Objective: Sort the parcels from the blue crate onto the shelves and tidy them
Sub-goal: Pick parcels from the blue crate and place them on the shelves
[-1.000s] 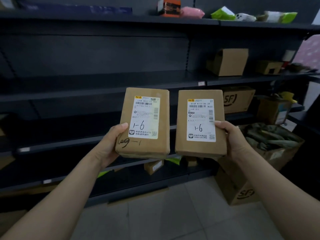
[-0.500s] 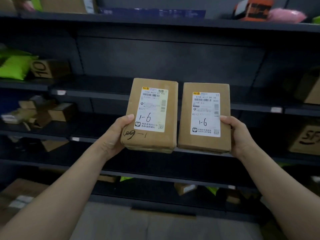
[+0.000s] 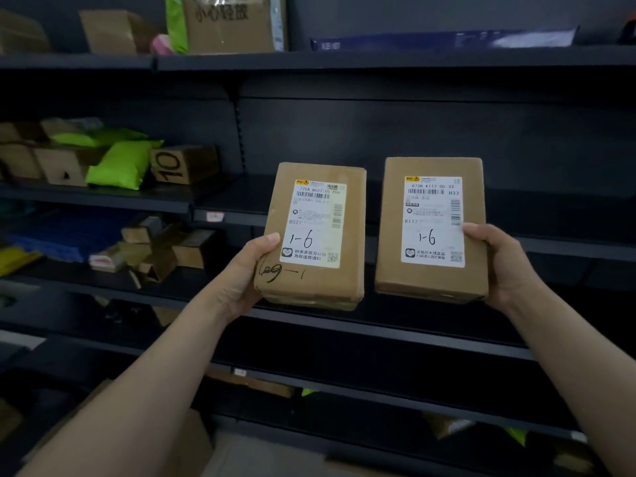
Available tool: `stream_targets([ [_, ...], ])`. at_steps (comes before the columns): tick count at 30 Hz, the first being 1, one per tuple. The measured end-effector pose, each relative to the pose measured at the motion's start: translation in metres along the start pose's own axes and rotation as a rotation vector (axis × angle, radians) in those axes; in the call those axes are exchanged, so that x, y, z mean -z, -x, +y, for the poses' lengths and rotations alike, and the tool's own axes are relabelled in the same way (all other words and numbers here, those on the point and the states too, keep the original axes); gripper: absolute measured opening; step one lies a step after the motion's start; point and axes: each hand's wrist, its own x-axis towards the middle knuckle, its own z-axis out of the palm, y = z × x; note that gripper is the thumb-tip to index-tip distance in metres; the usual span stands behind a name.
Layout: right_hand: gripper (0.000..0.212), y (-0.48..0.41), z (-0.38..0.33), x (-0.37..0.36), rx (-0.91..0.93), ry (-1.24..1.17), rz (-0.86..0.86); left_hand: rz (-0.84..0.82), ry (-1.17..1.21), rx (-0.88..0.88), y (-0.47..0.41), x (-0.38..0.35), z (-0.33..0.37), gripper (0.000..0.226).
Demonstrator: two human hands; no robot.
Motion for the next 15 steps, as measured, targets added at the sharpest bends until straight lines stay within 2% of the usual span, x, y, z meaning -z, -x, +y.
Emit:
stream_targets([
  [8, 0.028, -0.048, 0.005, -0.057, 0.017, 0.016, -0.025, 0.016, 0.079, -0.02, -0.031, 0.053, 0.018, 0.035],
  [15, 0.027, -0.094, 0.007, -0.084, -0.01, 0.012, -0.055, 0.044, 0.008, -0.081, -0.058, 0.075, 0.03, 0.034],
])
